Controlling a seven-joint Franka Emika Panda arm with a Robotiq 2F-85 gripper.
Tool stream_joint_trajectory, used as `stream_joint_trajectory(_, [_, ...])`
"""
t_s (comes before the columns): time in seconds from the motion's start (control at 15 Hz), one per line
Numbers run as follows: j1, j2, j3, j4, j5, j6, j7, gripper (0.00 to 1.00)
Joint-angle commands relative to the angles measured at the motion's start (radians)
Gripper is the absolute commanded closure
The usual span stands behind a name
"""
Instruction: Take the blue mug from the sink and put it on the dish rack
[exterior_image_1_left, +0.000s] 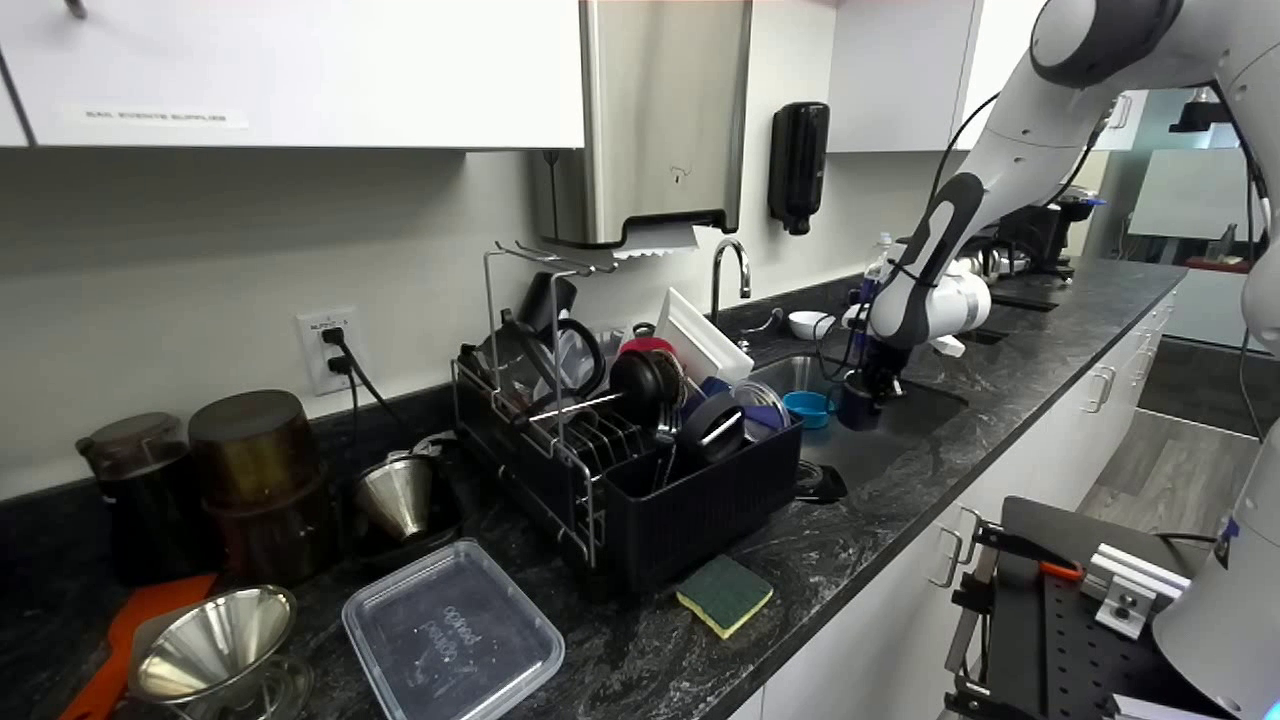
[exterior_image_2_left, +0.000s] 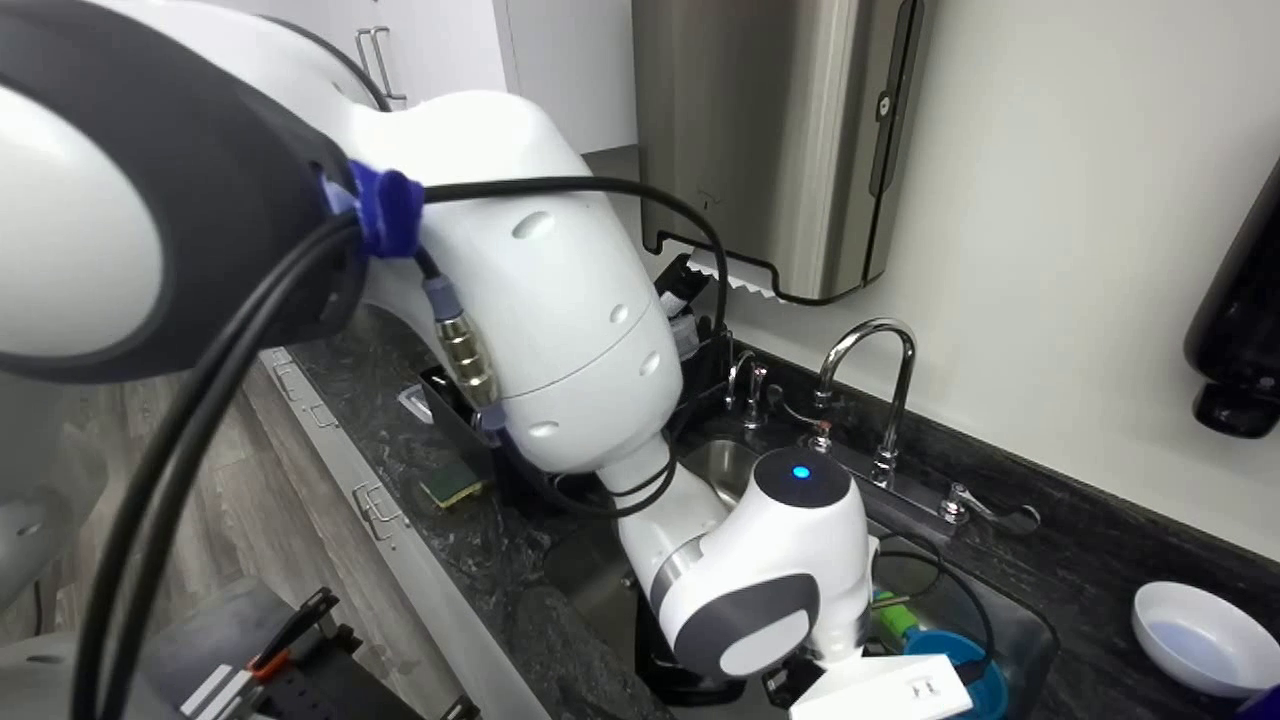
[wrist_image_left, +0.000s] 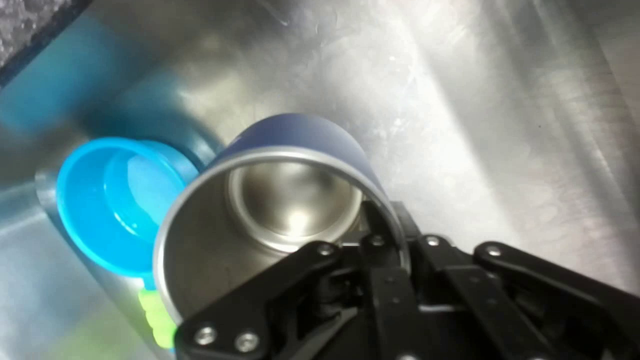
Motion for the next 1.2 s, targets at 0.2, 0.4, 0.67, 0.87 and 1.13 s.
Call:
stream_joint_trajectory(0.2, [-0.376,-0.123,0.388,-0.140,0.118,0.002,-0.314,0.98])
stream_joint_trajectory(0.4, [-0.479,-0.140,0.494,-0.160,0.174,-0.026,-0.412,0.98])
stream_joint_trajectory(0.67, [-0.558,-0.164,0.571,-0.182,0.229,-0.063,-0.499,0.98])
stream_joint_trajectory(0.87, [-0.598,-0.188,0.611,-0.200,0.266,-0.086,-0.555,0.98])
stream_joint_trajectory(1.13, [-0.661,-0.234,0.679,-0.224,0.334,-0.127,-0.668,0.98])
